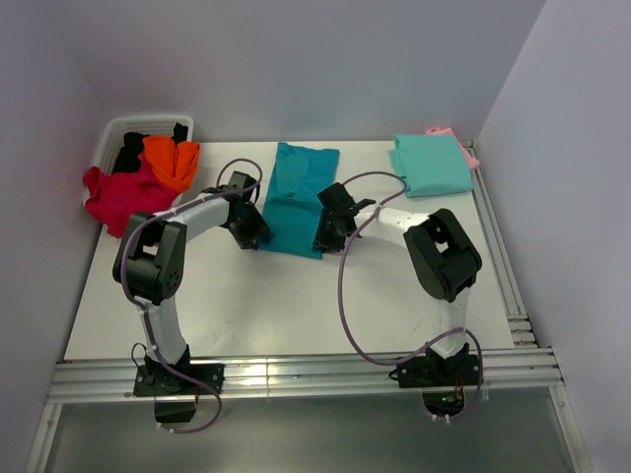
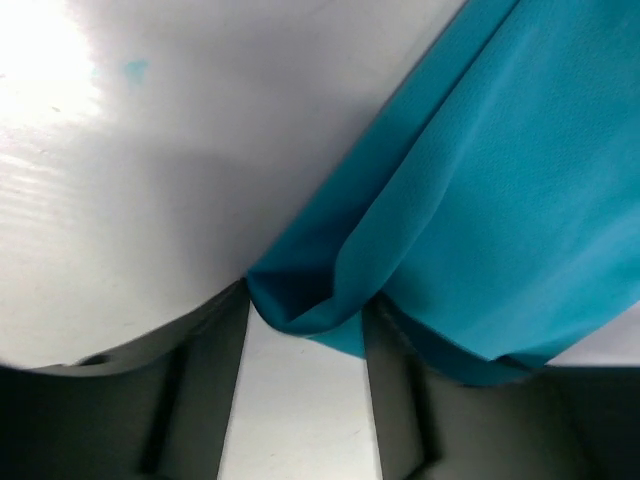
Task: Fold and stack the t-shirts
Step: Grab one side of the 2/3 rectangular tshirt with both arms, then fold the long partially folded tshirt into a neat square
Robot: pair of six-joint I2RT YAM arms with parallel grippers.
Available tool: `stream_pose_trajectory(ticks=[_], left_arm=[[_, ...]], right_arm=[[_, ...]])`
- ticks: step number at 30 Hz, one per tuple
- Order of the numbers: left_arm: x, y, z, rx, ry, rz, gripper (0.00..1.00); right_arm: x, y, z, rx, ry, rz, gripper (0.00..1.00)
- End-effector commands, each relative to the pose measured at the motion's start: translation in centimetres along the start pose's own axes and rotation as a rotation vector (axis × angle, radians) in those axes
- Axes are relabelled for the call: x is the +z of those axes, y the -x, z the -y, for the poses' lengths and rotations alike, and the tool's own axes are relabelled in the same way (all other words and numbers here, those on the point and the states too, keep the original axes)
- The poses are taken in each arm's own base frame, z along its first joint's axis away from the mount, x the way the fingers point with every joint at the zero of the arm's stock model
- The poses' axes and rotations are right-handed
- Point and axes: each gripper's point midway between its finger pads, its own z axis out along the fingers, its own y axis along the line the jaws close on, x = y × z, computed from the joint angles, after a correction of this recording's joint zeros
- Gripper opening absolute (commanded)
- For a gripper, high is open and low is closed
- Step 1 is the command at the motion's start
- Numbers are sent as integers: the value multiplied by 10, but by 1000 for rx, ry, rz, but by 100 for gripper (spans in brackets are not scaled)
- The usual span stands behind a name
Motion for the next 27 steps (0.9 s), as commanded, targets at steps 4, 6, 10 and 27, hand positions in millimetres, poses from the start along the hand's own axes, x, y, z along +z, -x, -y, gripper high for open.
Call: stream_pose_trajectory(ticks=[4,6,10,27], left_arm=[[19,-2,-4,8,51,-12,31],[17,-4,-2,14,46,-11,5],[11,-9,-4,23,39,-9,0],[-116,-74,-46,38,-77,33,0]], right_arm=[[11,-11,15,29,-35,-23,3],[10,-13,20,28,-50,-27,0],[4,-21,30,14,-63,-29,0],[-111,-84,69,-15,-63,-25,0]])
